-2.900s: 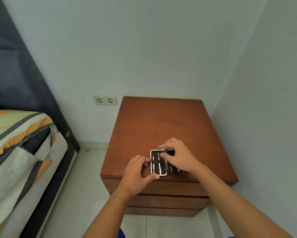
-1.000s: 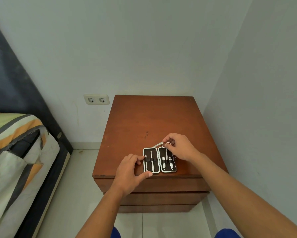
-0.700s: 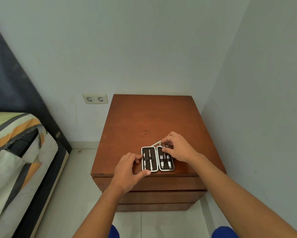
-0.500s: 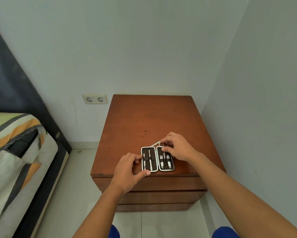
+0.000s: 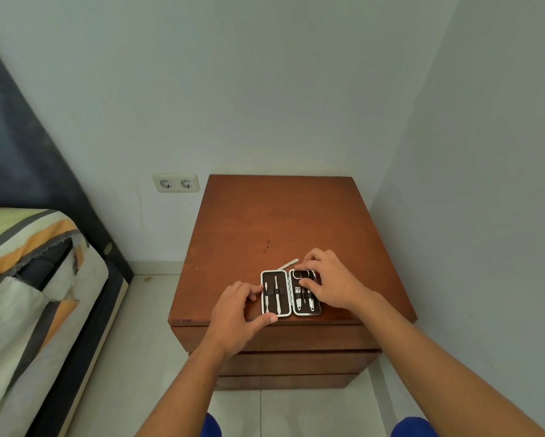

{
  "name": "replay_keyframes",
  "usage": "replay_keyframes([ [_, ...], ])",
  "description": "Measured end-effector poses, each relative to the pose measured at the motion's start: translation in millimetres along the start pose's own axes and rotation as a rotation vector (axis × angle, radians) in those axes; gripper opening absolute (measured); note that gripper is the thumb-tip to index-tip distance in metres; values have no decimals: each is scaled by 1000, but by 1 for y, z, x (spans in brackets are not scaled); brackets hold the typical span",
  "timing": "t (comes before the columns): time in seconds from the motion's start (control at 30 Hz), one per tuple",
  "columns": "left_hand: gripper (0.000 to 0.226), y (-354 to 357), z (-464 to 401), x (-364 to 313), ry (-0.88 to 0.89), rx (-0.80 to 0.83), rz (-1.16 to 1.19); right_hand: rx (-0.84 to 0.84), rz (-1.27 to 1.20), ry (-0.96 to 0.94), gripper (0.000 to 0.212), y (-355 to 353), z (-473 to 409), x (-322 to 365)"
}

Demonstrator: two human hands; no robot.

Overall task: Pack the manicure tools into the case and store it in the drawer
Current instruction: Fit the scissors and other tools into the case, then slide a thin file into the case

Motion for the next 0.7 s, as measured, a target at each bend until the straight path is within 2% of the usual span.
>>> replay_keyframes([
  [0.13, 57, 0, 0, 0, -2, 0, -1, 63, 147, -55, 73, 3, 11, 3],
  [0.23, 56, 0, 0, 0, -3, -1, -6, 111, 225, -84, 83, 6, 18, 1],
  [0.47, 55, -1, 0, -2, 4, -6, -6, 107, 195, -104, 81, 7, 29, 6],
  [0.7, 57, -1, 0, -2, 9, -8, -2, 117, 19, -18, 67, 7, 29, -1],
])
Point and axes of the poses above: each hand's wrist, its own z-axis away from the middle knuckle, its own y-axis out of the palm, x = y × z, the point moved 8 cm from there along -z, towards the middle knuckle, and after that the axes turned 6 degrees about z, right-handed, at the moved point
